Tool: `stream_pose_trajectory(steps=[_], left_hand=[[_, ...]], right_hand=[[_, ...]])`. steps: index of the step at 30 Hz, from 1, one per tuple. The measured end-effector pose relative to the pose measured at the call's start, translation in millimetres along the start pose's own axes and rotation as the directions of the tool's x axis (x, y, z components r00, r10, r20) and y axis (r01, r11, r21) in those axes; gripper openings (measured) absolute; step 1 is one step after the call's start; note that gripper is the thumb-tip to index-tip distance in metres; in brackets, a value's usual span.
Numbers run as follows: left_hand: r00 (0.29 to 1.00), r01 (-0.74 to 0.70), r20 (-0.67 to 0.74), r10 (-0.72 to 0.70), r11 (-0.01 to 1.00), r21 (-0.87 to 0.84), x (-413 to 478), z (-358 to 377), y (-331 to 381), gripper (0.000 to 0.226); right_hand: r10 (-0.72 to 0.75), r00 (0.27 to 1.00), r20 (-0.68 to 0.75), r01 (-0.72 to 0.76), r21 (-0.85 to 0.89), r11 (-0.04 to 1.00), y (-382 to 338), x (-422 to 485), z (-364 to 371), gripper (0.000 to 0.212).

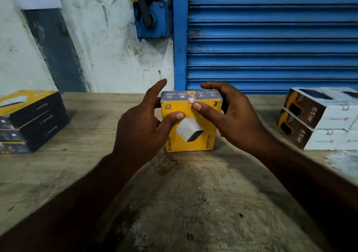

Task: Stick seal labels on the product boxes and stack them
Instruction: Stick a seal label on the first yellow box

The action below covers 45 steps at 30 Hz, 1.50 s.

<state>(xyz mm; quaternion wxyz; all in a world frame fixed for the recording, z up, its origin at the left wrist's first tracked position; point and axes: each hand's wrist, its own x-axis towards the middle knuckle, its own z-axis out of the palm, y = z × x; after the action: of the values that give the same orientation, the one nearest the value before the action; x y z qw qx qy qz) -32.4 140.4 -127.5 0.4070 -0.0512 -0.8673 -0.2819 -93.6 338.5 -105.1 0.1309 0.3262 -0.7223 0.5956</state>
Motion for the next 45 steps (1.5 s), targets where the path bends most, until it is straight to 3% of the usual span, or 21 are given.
stream_pose_trajectory(steps=[11,14,18,22,28,32,36,41,45], left_hand=[[0.999,0.051,-0.014,-0.052,0.997,-0.065,6,-2,0,0.052],[0.995,0.094,-0.026,-0.099,0.983,-0.16,7,-1,-2,0.048],[0.981,0.166,-0.039,-0.19,0.926,-0.338,9,2,-8,0.045],[0.963,0.242,-0.027,-0.27,0.901,-0.359,10,4,-9,0.052],[0.943,0.327,0.16,-0.293,0.906,-0.269,7,9,-8,0.069],[0.88,0.421,0.355,-0.315,0.862,-0.281,6,11,-8,0.076],[0.817,0.495,0.481,-0.318,0.815,-0.302,4,10,-4,0.065],[0.761,0.617,0.547,-0.349,0.651,-0.443,4,8,3,0.043],[0.736,0.665,0.565,-0.373,0.556,-0.499,4,9,1,0.037]], right_hand=[[0.124,0.99,0.064,-0.127,0.033,0.991,9,1,-4,0.062],[0.159,0.984,0.081,-0.162,0.033,0.986,12,3,-2,0.059],[0.25,0.946,0.208,-0.252,-0.014,0.968,18,2,0,0.047],[0.293,0.93,0.221,-0.301,0.005,0.954,21,0,4,0.049],[0.341,0.928,0.148,-0.35,0.045,0.936,25,1,4,0.05],[0.371,0.925,0.082,-0.377,0.081,0.923,27,4,2,0.046],[0.405,0.913,0.045,-0.407,0.147,0.902,32,8,1,0.046],[0.475,0.879,0.048,-0.474,0.201,0.857,34,9,1,0.047],[0.415,0.908,0.062,-0.419,0.056,0.906,33,5,3,0.057]])
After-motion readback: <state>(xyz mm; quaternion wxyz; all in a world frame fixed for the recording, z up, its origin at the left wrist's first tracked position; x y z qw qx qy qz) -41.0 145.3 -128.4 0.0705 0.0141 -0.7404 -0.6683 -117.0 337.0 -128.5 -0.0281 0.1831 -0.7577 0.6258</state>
